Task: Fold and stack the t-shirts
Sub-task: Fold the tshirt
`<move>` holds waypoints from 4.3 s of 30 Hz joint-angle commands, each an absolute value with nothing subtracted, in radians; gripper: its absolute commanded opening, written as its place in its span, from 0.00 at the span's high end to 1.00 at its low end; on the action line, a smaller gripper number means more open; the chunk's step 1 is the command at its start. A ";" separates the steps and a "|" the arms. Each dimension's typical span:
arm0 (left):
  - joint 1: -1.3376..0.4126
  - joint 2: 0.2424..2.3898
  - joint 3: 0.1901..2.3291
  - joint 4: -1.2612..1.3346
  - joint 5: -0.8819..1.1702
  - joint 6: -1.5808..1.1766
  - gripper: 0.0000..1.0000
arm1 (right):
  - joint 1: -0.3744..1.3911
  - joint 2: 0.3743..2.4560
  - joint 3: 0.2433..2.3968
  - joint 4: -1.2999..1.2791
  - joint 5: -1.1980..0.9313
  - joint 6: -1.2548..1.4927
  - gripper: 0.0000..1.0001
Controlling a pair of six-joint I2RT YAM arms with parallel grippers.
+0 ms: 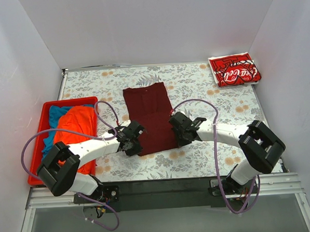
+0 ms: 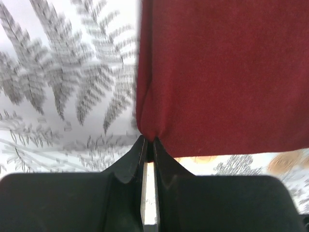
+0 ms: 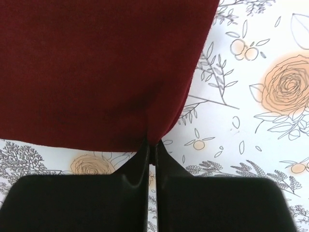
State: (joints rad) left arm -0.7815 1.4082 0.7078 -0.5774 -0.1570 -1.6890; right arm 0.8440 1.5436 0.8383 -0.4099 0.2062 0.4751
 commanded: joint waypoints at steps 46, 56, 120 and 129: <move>-0.694 1.250 1.180 -0.986 0.074 -1.562 1.00 | 0.766 1.405 1.469 -1.183 0.008 0.201 0.99; -0.531 1.356 1.186 -0.893 0.084 -1.477 1.00 | 0.637 1.575 1.572 -1.137 -0.095 0.111 0.99; -0.365 1.825 1.063 -0.051 0.048 -1.471 0.67 | 0.299 2.031 1.136 0.428 -0.847 0.518 0.50; -0.345 1.853 1.091 -0.074 0.057 -1.444 0.63 | 0.226 2.079 1.177 0.448 -0.917 0.583 0.44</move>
